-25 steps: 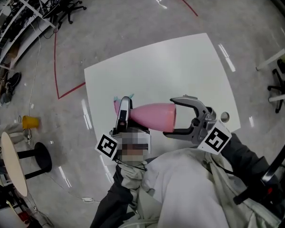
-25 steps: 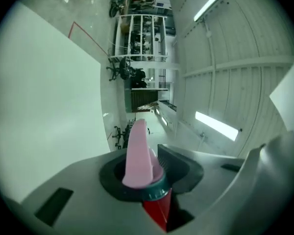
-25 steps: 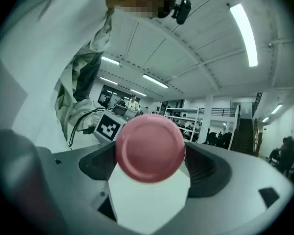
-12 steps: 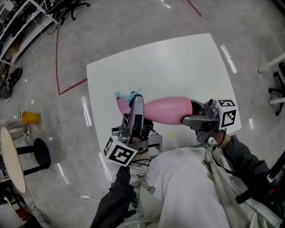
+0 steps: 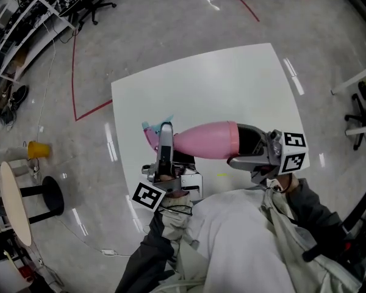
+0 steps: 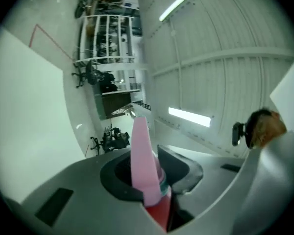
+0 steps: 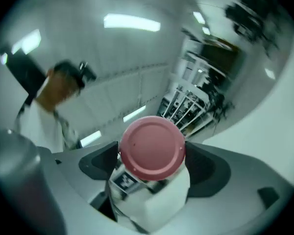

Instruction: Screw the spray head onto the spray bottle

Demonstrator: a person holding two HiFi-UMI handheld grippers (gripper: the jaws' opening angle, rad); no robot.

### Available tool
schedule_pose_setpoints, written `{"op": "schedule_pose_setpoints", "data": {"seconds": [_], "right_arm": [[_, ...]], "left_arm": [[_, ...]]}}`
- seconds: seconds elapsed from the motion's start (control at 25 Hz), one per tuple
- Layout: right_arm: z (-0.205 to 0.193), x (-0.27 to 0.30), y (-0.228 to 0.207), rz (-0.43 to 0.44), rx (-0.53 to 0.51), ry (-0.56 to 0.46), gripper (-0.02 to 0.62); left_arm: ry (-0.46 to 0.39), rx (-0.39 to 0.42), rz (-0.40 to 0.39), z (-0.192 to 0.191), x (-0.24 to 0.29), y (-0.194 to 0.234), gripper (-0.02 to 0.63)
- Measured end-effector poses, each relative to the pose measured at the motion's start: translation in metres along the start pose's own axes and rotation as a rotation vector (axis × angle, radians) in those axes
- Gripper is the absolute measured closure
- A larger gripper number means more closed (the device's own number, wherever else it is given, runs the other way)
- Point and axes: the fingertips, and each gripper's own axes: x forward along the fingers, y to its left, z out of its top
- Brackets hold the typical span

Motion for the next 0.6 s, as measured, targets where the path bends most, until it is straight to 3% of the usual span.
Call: {"op": "schedule_pose_setpoints", "data": {"seconds": [0.08, 0.16, 0.24, 0.28, 0.36, 0.44, 0.52, 0.6], "right_arm": [[-0.002, 0.003, 0.011, -0.102, -0.451, 0.140, 0.192], [-0.011, 0.004, 0.010, -0.216, -0.836, 0.297, 0.192], [-0.020, 0.005, 0.009, -0.253, -1.090, 0.412, 0.190], [-0.023, 0.008, 0.013, -0.232, -1.158, 0.434, 0.190], [-0.028, 0.012, 0.020, -0.183, -1.188, 0.433, 0.192], [-0.031, 0.011, 0.018, -0.164, -1.105, 0.426, 0.192], [-0.029, 0.008, 0.014, -0.164, -0.892, 0.378, 0.192], [-0.019, 0.008, 0.012, -0.143, -0.631, 0.260, 0.192]], "left_arm": [[-0.010, -0.077, 0.067, 0.003, -0.005, 0.013, 0.505], [0.017, -0.112, 0.122, 0.002, -0.010, 0.023, 0.504], [0.049, -0.123, 0.155, -0.003, -0.009, 0.028, 0.503], [0.068, -0.126, 0.161, -0.006, -0.008, 0.029, 0.503], [0.101, -0.135, 0.167, -0.015, -0.006, 0.028, 0.503], [0.103, -0.137, 0.163, -0.018, -0.007, 0.027, 0.503], [0.094, -0.114, 0.127, -0.018, -0.007, 0.022, 0.502], [0.101, -0.059, 0.077, -0.017, -0.006, 0.014, 0.502]]}}
